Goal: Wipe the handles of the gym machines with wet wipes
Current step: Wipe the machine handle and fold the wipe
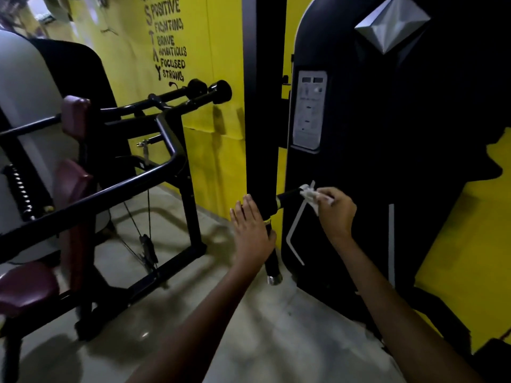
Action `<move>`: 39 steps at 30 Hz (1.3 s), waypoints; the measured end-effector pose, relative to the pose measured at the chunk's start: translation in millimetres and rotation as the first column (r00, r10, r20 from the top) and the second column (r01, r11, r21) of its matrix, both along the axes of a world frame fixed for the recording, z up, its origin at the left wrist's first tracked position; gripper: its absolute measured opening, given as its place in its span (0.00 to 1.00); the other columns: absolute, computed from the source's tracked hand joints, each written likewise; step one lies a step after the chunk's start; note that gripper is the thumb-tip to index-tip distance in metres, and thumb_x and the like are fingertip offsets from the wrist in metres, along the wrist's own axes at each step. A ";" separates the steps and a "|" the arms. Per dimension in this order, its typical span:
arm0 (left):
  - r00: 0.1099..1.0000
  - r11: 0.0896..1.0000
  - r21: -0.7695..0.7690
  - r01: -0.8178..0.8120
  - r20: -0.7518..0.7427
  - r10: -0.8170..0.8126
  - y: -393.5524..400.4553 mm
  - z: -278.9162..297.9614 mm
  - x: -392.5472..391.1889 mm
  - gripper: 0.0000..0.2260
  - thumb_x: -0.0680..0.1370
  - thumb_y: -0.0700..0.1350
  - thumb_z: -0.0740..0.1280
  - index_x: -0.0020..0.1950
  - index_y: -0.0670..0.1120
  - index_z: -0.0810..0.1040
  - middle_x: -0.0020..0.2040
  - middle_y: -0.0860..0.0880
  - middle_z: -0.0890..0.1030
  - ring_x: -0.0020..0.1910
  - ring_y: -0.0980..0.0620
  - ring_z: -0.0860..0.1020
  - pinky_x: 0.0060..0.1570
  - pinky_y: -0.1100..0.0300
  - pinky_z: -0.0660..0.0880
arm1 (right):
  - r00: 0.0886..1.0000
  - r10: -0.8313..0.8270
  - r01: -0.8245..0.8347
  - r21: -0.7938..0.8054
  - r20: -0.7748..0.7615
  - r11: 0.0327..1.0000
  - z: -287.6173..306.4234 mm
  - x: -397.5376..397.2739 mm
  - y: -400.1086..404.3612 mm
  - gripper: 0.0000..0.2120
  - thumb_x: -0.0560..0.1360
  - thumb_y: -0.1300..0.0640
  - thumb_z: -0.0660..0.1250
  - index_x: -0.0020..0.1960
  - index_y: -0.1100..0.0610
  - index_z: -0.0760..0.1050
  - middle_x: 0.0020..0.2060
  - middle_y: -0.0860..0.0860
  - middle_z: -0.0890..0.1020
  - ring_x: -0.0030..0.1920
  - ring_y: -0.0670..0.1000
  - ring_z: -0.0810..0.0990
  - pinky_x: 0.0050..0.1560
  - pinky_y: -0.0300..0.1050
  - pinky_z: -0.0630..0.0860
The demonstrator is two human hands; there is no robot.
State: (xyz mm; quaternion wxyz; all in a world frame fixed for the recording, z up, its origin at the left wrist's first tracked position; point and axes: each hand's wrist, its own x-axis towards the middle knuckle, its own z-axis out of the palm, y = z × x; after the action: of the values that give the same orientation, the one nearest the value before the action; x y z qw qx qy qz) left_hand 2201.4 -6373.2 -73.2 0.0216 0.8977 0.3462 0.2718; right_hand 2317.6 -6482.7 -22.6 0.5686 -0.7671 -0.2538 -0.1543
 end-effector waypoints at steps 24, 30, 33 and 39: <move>0.933 0.960 0.142 -0.241 0.306 0.189 8.7 -25.6 26.1 0.33 0.76 0.61 0.57 0.70 0.38 0.59 0.66 0.37 0.71 0.67 0.37 0.68 0.70 0.45 0.59 | 0.872 0.361 -0.293 -0.240 0.329 0.926 -27.6 82.1 38.2 0.07 0.72 0.67 0.67 0.49 0.64 0.82 0.41 0.59 0.78 0.44 0.59 0.78 0.46 0.51 0.76; 0.942 0.957 0.135 -0.256 0.256 0.216 4.1 -24.5 21.7 0.34 0.77 0.63 0.53 0.71 0.38 0.59 0.69 0.40 0.70 0.68 0.38 0.68 0.69 0.43 0.59 | 0.856 0.431 -0.369 -0.248 0.284 0.896 -17.6 86.5 47.6 0.09 0.72 0.69 0.65 0.49 0.65 0.82 0.46 0.59 0.83 0.48 0.59 0.81 0.54 0.51 0.77; 0.945 0.967 0.111 -0.229 0.265 0.193 2.5 -23.1 18.1 0.36 0.76 0.64 0.55 0.75 0.41 0.53 0.69 0.41 0.69 0.68 0.39 0.68 0.70 0.44 0.57 | 0.872 0.418 -0.377 -0.197 0.256 0.905 -25.9 77.6 34.7 0.13 0.71 0.72 0.65 0.53 0.64 0.81 0.51 0.58 0.83 0.56 0.54 0.80 0.61 0.36 0.69; 0.954 0.969 0.141 -0.201 0.253 0.161 3.0 -19.4 11.6 0.38 0.74 0.63 0.57 0.76 0.43 0.52 0.65 0.41 0.73 0.63 0.40 0.72 0.67 0.43 0.63 | 0.883 0.431 -0.387 -0.236 0.183 0.892 -9.9 76.2 52.4 0.12 0.75 0.68 0.62 0.53 0.61 0.81 0.51 0.54 0.84 0.53 0.53 0.81 0.55 0.38 0.72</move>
State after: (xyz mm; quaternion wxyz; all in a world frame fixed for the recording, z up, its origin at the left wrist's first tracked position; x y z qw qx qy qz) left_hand 2213.0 -6370.2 -92.6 -0.0364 0.8213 0.3982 0.4069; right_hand 2393.8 -6430.2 -32.5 0.4782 -0.7240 -0.4884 -0.0929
